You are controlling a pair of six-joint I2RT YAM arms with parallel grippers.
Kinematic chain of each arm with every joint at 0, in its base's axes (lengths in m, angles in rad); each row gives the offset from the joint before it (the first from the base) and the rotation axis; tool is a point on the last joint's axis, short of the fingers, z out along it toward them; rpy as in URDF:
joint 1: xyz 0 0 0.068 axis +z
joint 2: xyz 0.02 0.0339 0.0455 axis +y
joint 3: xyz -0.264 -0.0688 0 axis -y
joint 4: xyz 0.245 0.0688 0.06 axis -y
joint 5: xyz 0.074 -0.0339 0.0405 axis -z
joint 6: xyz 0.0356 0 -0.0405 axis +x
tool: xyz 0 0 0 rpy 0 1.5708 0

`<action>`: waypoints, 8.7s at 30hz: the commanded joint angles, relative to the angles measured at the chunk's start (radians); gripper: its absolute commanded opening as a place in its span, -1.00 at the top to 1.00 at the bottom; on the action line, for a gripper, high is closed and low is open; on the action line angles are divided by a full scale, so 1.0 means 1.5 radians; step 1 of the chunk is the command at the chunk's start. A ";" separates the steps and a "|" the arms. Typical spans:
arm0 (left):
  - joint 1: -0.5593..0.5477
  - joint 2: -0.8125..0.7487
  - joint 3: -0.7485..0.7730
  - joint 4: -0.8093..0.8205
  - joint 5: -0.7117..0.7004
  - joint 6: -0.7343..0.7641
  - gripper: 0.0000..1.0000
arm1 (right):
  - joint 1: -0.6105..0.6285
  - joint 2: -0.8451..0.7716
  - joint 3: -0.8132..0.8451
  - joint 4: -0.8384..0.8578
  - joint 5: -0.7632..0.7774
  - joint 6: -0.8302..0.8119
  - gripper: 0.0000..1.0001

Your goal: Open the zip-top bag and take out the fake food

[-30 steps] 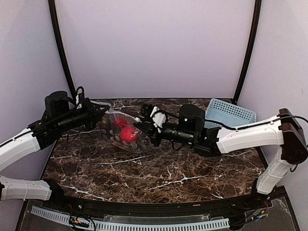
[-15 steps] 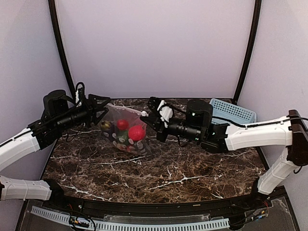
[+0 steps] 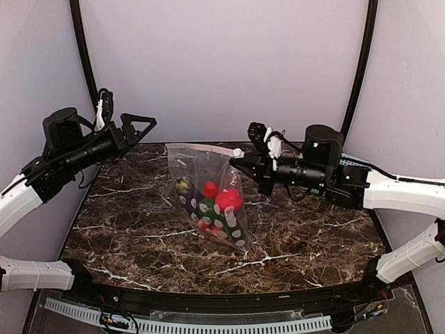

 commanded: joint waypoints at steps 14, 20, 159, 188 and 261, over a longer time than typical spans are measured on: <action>-0.084 0.113 0.117 -0.103 0.086 0.436 -0.98 | -0.007 -0.132 -0.083 -0.162 -0.043 -0.017 1.00; -0.156 0.165 0.153 -0.118 0.062 0.587 -0.98 | -0.006 -0.159 -0.108 -0.194 -0.024 -0.028 1.00; -0.321 0.271 0.291 -0.292 -0.131 0.812 0.10 | -0.075 -0.247 -0.113 -0.189 0.005 0.004 1.00; -0.324 0.385 0.370 -0.346 -0.102 0.855 0.80 | -0.074 -0.284 -0.133 -0.201 0.019 0.007 1.00; -0.246 0.417 0.118 0.078 0.023 0.421 0.99 | -0.153 0.058 -0.257 0.156 -0.055 0.525 -0.25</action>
